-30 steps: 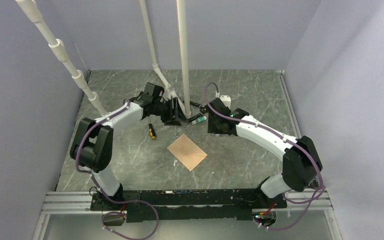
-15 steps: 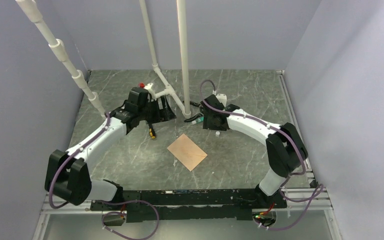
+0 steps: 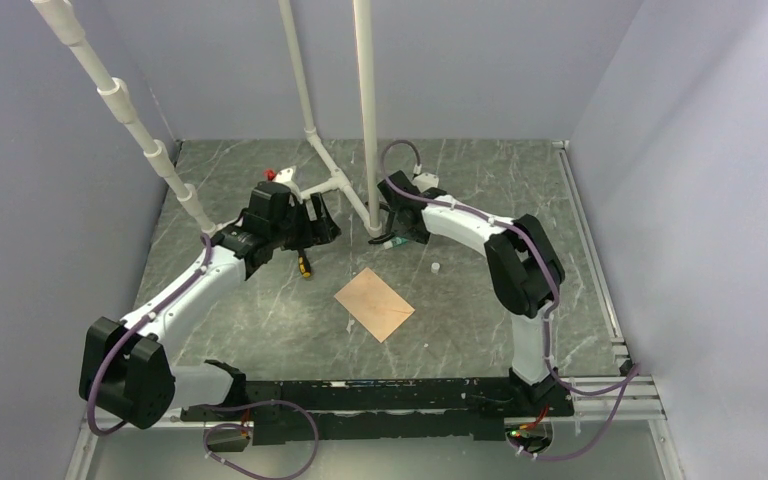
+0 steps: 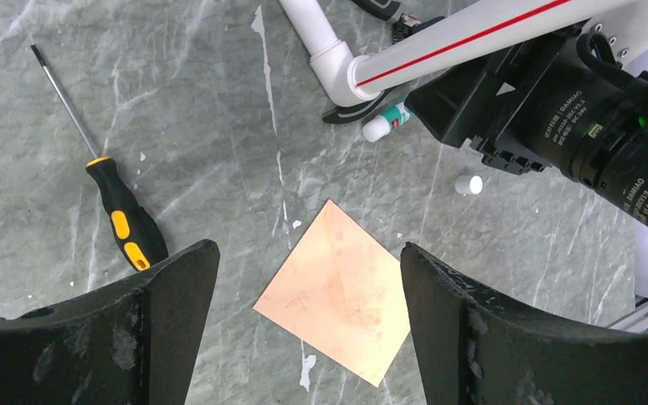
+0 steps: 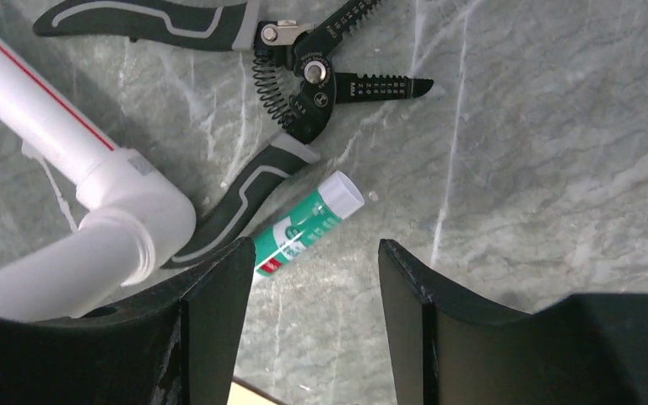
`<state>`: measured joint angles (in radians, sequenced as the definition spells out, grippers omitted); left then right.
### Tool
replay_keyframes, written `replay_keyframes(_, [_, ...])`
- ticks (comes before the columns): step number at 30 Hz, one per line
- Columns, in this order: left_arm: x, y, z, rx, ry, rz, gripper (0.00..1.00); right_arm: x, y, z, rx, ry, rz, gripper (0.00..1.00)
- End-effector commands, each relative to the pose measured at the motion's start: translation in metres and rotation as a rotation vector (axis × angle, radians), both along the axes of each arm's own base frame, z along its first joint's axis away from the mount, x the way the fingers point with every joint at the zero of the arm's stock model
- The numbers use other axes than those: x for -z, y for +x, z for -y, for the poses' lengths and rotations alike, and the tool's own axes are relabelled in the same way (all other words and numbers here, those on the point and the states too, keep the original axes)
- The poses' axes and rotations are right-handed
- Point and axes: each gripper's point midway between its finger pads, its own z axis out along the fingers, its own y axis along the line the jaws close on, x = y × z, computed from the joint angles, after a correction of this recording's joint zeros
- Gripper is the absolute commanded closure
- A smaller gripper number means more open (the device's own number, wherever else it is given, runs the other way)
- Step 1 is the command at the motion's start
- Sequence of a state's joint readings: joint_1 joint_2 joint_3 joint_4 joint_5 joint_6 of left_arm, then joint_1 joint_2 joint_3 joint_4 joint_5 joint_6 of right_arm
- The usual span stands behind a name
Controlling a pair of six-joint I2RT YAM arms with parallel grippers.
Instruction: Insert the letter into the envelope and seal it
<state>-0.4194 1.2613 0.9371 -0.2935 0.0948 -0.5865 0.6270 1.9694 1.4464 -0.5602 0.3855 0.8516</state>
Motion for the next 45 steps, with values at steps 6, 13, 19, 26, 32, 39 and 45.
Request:
replay_keyframes(6, [-0.004,0.006,-0.001,-0.012,0.017,0.002,0.16,0.01,0.014,0.008,0.093,-0.027,0.003,0.42])
replay_keyframes(13, [0.0,0.009,-0.004,-0.016,0.046,-0.02,0.16,0.022,0.014,0.01,0.065,-0.057,-0.027,0.46])
replay_keyframes(19, [0.002,0.009,-0.005,-0.021,0.049,-0.029,0.16,0.025,0.004,0.007,0.0,-0.023,-0.039,0.57])
replay_keyframes(26, [0.006,0.007,-0.002,-0.014,0.033,-0.047,0.16,0.016,-0.006,0.01,-0.109,-0.041,-0.032,0.58])
replay_keyframes(32, [0.007,0.007,-0.003,-0.025,0.022,-0.048,0.16,-0.021,-0.009,0.017,-0.192,-0.042,0.074,0.47])
replay_keyframes(39, [0.007,0.008,-0.001,-0.026,0.006,-0.045,0.16,-0.04,-0.029,-0.011,-0.513,0.067,0.175,0.37])
replay_keyframes(45, [0.007,0.006,0.001,-0.025,-0.008,-0.048,0.16,-0.033,-0.048,-0.02,-0.736,0.081,0.236,0.35])
